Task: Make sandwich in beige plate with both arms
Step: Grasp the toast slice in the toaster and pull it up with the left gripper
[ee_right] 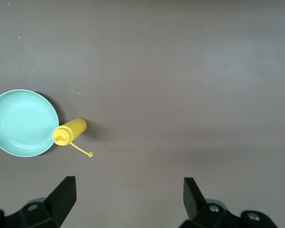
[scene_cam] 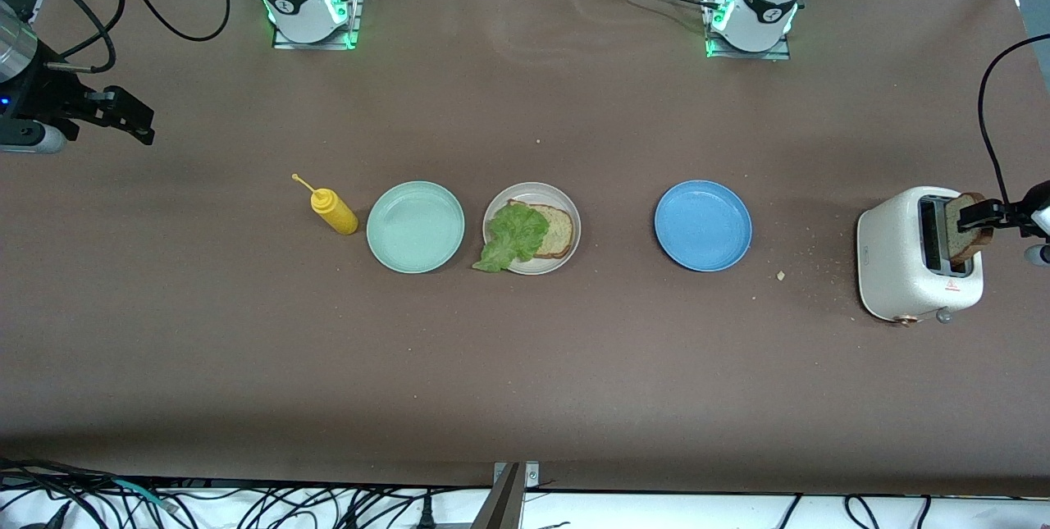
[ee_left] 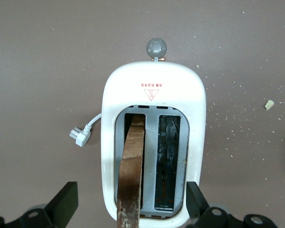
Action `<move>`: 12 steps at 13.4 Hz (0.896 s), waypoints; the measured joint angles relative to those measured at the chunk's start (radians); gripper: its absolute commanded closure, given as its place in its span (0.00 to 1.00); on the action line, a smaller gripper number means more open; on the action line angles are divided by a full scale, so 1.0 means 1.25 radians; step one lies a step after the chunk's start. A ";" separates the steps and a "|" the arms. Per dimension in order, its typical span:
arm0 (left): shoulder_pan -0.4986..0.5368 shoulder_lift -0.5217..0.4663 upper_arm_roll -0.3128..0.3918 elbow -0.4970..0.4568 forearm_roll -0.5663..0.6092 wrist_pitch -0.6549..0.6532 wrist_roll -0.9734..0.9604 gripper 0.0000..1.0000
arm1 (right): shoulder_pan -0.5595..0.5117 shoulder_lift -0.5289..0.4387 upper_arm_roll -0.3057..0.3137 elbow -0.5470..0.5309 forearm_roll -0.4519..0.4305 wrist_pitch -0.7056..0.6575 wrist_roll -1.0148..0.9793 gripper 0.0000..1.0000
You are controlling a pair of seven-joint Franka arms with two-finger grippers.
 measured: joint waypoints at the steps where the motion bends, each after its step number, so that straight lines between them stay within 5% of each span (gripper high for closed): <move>1: 0.002 0.000 0.000 -0.011 0.000 0.016 0.000 0.08 | -0.001 0.000 -0.014 -0.001 0.013 0.000 -0.006 0.00; 3: 0.005 0.000 0.000 -0.026 0.000 0.033 0.000 0.31 | -0.005 0.001 -0.049 -0.005 0.025 -0.005 -0.064 0.00; 5: 0.011 0.000 0.000 -0.029 0.000 0.035 0.004 0.69 | -0.007 0.001 -0.060 -0.009 0.037 -0.009 -0.089 0.00; 7: 0.021 0.000 0.000 -0.030 0.000 0.037 0.021 0.97 | -0.006 0.004 -0.057 -0.007 0.056 -0.009 -0.089 0.00; 12: 0.024 0.000 -0.002 -0.030 0.000 0.039 0.033 1.00 | -0.007 0.009 -0.058 -0.004 0.058 -0.009 -0.090 0.00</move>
